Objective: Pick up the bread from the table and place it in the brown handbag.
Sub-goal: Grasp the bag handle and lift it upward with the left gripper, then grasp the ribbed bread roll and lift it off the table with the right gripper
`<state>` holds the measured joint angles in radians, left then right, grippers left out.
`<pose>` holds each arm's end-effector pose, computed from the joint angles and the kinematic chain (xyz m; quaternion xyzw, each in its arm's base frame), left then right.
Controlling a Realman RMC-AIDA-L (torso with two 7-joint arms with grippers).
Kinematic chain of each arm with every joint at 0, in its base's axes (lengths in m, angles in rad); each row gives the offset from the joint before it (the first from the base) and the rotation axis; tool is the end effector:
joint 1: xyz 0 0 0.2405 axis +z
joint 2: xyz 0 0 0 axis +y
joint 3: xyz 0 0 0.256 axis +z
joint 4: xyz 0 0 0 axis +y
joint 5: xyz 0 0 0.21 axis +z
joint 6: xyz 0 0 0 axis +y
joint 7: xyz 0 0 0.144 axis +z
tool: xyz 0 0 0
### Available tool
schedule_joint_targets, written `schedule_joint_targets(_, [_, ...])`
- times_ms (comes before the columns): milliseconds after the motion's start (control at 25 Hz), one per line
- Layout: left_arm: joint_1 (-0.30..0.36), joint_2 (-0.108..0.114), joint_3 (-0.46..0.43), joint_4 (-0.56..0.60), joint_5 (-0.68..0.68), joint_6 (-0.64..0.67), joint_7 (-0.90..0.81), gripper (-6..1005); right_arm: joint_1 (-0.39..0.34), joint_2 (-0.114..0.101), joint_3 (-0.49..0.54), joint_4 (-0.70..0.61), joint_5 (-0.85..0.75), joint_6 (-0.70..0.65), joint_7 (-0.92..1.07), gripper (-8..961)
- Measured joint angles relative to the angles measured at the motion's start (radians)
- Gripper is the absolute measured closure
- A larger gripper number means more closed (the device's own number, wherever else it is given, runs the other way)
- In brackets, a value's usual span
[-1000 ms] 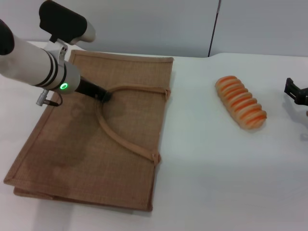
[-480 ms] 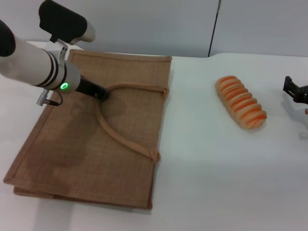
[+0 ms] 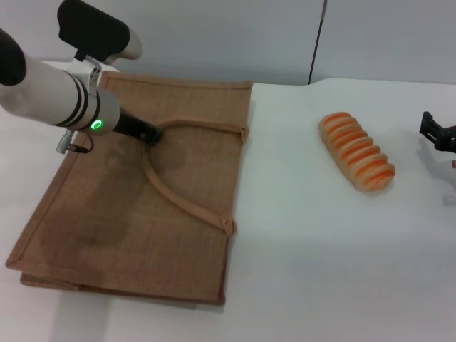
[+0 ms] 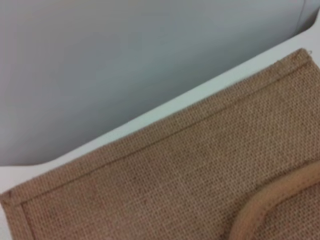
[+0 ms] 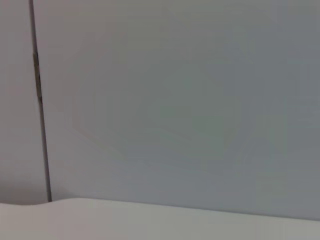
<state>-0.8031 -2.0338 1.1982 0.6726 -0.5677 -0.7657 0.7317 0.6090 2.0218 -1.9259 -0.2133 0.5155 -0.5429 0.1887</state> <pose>-0.2423 0.4531 -0.0094 -0.8619 -0.3478 0.0719 0.3620 0.3359 0.4028 -0.0180 -0.7329 0.3378 0.1462 0.5722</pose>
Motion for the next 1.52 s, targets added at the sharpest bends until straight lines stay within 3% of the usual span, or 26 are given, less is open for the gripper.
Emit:
schedule_joint_targets(400, [-0.005, -0.005, 0.006, -0.003, -0.006, 0.038, 0.007, 842, 0.0, 0.0, 0.002, -0.012, 0.0, 0.002, 0.0, 126])
schedule_joint_targets(560, [-0.018, -0.007, 0.048, -0.002, -0.008, 0.056, -0.001, 859, 0.0, 0.0, 0.001, -0.012, 0.0, 0.002, 0.0, 125])
schedule_joint_targets(800, [-0.023, -0.007, 0.053, 0.04, -0.01, 0.021, -0.002, 865, -0.007, 0.001, -0.035, -0.028, -0.009, 0.002, 0.0, 125])
schedule_joint_targets(1080, [0.049, -0.005, 0.056, 0.333, -0.009, -0.16, -0.01, 871, -0.071, -0.007, -0.096, -0.215, -0.027, 0.072, -0.003, 126])
schedule_joint_targets(1280, [0.083, -0.001, 0.056, 0.542, 0.0, -0.288, -0.039, 871, -0.11, -0.009, -0.095, -0.35, -0.135, 0.18, -0.004, 124])
schedule_joint_targets(1520, [0.078, 0.003, 0.042, 0.725, 0.003, -0.412, -0.059, 877, -0.227, -0.049, -0.087, -0.706, -0.265, 0.404, -0.01, 120])
